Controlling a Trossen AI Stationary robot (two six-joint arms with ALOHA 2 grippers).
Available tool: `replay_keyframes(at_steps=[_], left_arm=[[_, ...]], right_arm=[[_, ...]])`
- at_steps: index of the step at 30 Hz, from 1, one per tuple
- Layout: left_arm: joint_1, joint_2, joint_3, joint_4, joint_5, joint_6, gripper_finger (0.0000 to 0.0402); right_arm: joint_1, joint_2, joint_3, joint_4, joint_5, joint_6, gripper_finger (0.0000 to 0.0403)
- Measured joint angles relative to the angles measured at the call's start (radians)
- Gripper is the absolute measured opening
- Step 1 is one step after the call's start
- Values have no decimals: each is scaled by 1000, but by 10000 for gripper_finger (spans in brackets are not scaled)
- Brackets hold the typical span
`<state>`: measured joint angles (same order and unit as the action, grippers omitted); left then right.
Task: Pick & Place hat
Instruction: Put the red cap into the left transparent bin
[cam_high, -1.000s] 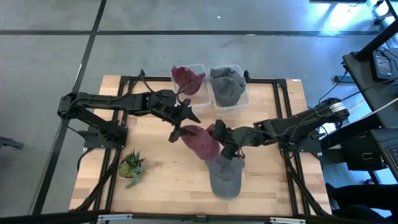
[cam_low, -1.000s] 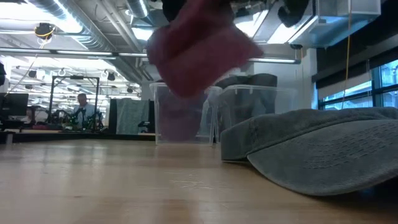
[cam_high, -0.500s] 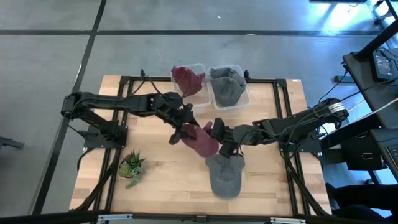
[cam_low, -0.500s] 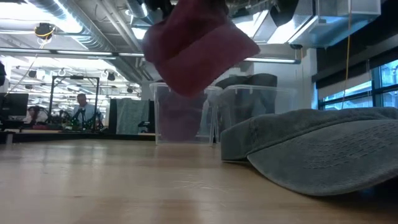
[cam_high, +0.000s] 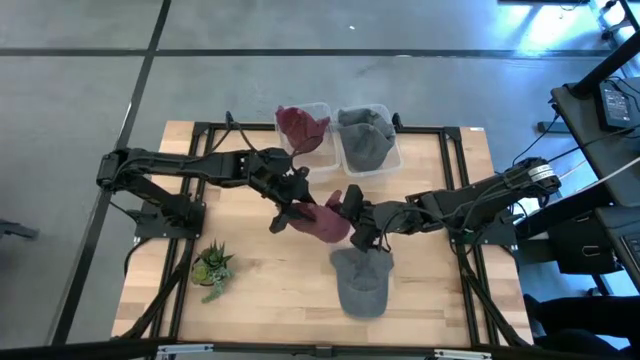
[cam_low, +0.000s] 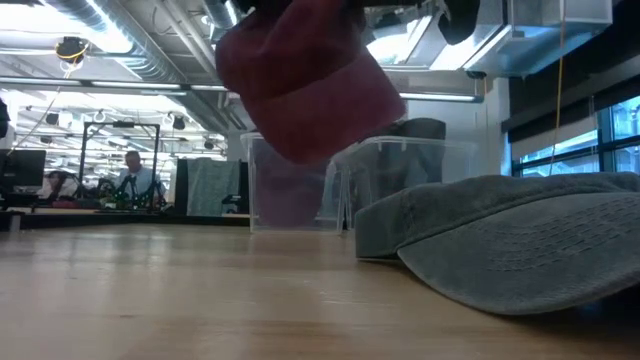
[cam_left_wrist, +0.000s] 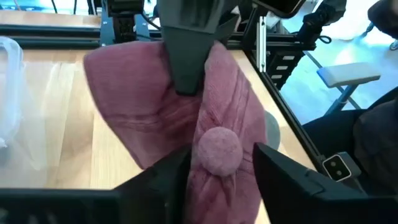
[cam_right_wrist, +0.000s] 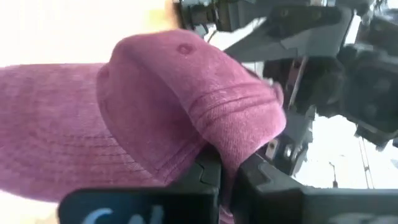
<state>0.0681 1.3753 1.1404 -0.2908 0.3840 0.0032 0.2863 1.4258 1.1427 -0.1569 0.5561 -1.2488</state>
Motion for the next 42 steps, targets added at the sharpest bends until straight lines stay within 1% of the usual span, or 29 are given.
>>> replay_keyframes(at_steps=[3, 8, 12, 13, 16, 19, 22, 25, 30, 33, 36, 38, 40, 42], left_arm=[[0, -5, 0, 2, -2, -9, 135], [1, -5, 0, -8, -7, -16, 73], [5, -17, 0, -8, -6, 12, 15], [7, -23, 0, -9, -6, 32, 10], [18, -40, 0, -20, -22, 114, 8], [36, -62, 0, -19, -33, 186, 6], [59, -80, 0, -24, -17, 243, 6], [73, -94, 0, -36, -7, 307, 5], [94, -95, 3, -49, -7, 379, 5], [113, -93, 46, -95, -19, 418, 4], [141, -94, 121, -151, -42, 458, 4], [160, -94, 180, -200, -85, 500, 4], [181, -94, 235, -237, -126, 579, 4], [210, -95, 264, -247, -156, 671, 4]], right_arm=[[0, 0, 0, -2, 29, 15, 13], [0, 0, 0, -6, 29, 42, 13], [0, 0, 0, -14, 29, 176, 13], [1, 0, 0, -14, 29, 211, 13], [9, 0, 0, -36, 31, 293, 13], [15, 0, 2, -59, 33, 312, 13], [16, 0, 4, -97, 37, 369, 23], [20, 1, 1, -135, 26, 502, 58], [19, -2, 1, -247, 29, 692, 143], [19, -11, 0, -349, 31, 808, 182], [19, -44, -1, -430, 16, 921, 206], [19, -77, -1, -470, 20, 991, 214], [19, -107, -1, -509, 26, 1048, 219], [19, -134, -1, -540, 27, 1089, 220]])
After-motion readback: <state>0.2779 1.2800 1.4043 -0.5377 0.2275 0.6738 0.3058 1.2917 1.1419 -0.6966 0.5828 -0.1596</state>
